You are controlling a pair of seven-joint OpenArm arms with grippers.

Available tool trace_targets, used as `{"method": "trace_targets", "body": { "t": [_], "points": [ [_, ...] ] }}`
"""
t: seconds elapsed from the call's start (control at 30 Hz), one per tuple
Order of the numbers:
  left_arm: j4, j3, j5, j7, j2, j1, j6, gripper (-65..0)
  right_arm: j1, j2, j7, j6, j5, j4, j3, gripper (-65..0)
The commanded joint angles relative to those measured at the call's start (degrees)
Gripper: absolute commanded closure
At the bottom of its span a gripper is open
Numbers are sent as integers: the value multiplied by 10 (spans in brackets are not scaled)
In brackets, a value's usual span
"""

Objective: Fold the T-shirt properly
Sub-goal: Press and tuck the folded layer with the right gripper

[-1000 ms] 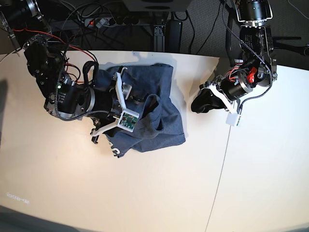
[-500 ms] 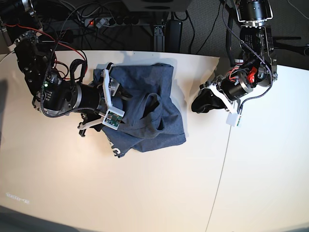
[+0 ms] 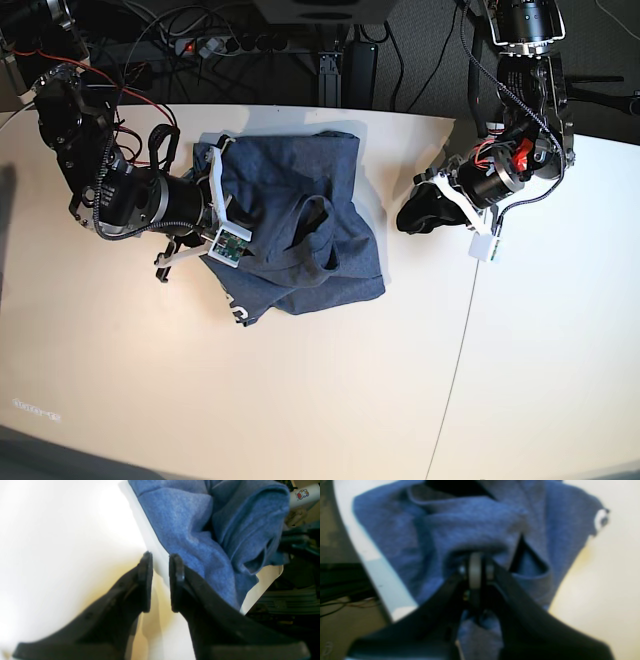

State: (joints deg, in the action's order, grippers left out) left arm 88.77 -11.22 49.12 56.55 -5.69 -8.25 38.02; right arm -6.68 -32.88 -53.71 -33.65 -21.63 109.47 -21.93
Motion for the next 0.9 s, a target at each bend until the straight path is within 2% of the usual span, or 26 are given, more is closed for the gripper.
{"method": "trace_targets", "body": {
  "t": [0.0, 0.1, 0.2, 0.37, 0.57, 0.77, 0.87],
  "points": [
    [11, -1, 12, -8, -2, 6, 20, -151, -11, -7, 19, 9, 4, 6, 5, 0],
    [11, -1, 12, -6, -2, 6, 20, -151, -11, -7, 36, 9, -2, 7, 5, 0],
    [11, -1, 12, -6, -2, 6, 20, -151, -11, -7, 32, 9, -40, 8, 5, 0],
    [11, -1, 12, -6, -2, 6, 20, -151, -3, -7, -23, 8, -109, 46, 5, 0],
    [11, -1, 13, -6, -12, 7, 20, -151, 60, -7, -25, 8, -108, 129, 5, 0],
    [11, -4, 14, -6, -32, 6, 20, -151, 103, -7, -27, 8, -111, 138, 5, 0],
    [11, -5, 23, -6, -37, 6, 20, -151, 113, -7, -34, 7, -143, 139, 4, 0]
  ]
}}
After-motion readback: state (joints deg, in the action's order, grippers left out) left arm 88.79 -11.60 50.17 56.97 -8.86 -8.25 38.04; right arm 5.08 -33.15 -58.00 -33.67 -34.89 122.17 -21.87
